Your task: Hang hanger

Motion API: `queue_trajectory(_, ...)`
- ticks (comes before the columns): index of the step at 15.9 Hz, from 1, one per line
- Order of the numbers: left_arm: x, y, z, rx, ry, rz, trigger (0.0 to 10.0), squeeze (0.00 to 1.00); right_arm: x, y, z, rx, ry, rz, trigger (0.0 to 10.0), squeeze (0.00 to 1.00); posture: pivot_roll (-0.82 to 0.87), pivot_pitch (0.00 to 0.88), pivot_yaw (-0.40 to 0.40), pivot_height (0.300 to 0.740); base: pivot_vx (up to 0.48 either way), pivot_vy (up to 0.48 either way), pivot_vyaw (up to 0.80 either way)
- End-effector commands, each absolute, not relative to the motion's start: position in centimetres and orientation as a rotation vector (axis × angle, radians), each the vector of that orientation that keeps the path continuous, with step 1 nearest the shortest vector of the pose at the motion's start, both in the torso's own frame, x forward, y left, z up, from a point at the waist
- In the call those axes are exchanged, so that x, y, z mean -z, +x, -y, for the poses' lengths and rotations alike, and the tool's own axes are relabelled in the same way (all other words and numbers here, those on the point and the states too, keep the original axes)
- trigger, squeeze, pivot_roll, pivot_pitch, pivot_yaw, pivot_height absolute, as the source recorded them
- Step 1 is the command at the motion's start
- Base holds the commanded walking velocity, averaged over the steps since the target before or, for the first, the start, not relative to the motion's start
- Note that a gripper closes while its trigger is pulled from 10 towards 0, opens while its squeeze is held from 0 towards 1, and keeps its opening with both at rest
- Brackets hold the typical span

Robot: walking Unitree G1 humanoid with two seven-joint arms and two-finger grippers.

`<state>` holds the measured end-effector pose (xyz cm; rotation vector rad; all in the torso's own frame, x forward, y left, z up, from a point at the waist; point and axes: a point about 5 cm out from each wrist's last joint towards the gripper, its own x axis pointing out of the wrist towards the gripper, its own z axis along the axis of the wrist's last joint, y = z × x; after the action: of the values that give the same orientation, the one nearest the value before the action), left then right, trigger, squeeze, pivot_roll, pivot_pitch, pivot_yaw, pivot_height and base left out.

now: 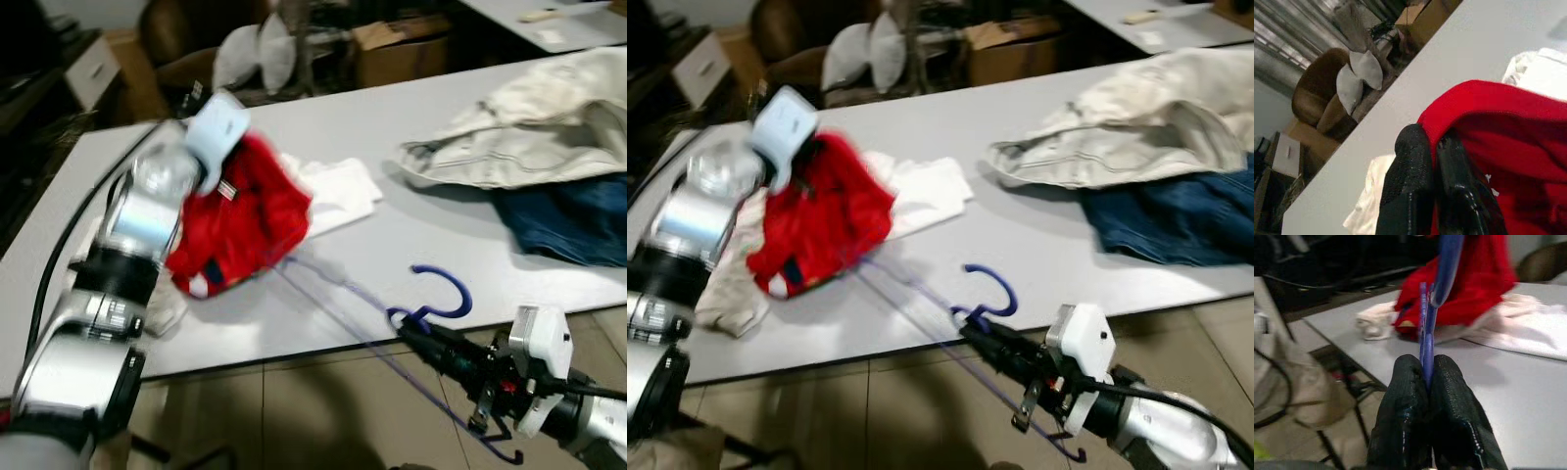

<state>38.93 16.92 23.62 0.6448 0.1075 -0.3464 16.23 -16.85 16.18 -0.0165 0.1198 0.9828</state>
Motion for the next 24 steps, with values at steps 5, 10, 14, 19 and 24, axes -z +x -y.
queue_trajectory(5,-23.4,37.6,-17.2,0.403,0.7,-0.169,0.0,0.0,-14.7,20.4,16.2,-0.865,0.02,-0.136,10.0,0.0,-0.11,0.0,0.071,0.74,0.0,0.0,0.0)
queue_trajectory(10,-23.5,37.6,-19.2,0.227,0.449,-0.066,0.0,0.0,-17.1,18.0,15.9,-0.972,0.071,-0.098,10.0,0.0,-0.13,0.0,0.096,0.74,0.0,0.0,0.0)
queue_trajectory(14,-24.2,37.6,-18.3,0.266,0.324,-0.003,0.0,0.0,-18.5,17.4,16.8,-0.935,0.065,-0.071,10.0,0.0,-0.15,0.0,0.091,0.74,0.0,0.0,0.0)
queue_trajectory(19,-26.9,38.0,-16.1,0.313,0.257,0.136,0.0,0.0,-19.1,19.9,17.4,-0.753,0.006,-0.02,10.0,0.0,-0.16,0.0,0.111,0.74,0.0,0.0,0.0)
queue_trajectory(24,-28.5,37.7,-14.5,0.383,0.238,0.195,0.0,0.0,-18.1,21.6,15.6,-0.721,0.074,-0.016,10.0,0.0,-0.15,0.0,0.113,0.74,0.0,0.0,0.0)
